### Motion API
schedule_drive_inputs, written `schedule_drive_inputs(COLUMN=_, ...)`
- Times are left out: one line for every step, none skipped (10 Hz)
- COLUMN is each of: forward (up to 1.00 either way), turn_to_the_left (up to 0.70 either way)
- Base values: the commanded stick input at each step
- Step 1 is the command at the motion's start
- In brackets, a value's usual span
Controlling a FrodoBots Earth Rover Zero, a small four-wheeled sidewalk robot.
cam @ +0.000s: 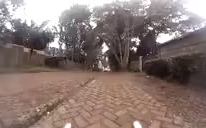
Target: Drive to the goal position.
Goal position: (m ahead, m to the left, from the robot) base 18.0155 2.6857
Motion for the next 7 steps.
schedule_drive_inputs(forward=0.7, turn_to_the_left=0.0)
schedule_drive_inputs(forward=0.7, turn_to_the_left=0.0)
schedule_drive_inputs(forward=0.7, turn_to_the_left=0.0)
schedule_drive_inputs(forward=0.7, turn_to_the_left=0.0)
schedule_drive_inputs(forward=0.7, turn_to_the_left=0.0)
schedule_drive_inputs(forward=0.7, turn_to_the_left=0.0)
schedule_drive_inputs(forward=0.7, turn_to_the_left=0.0)
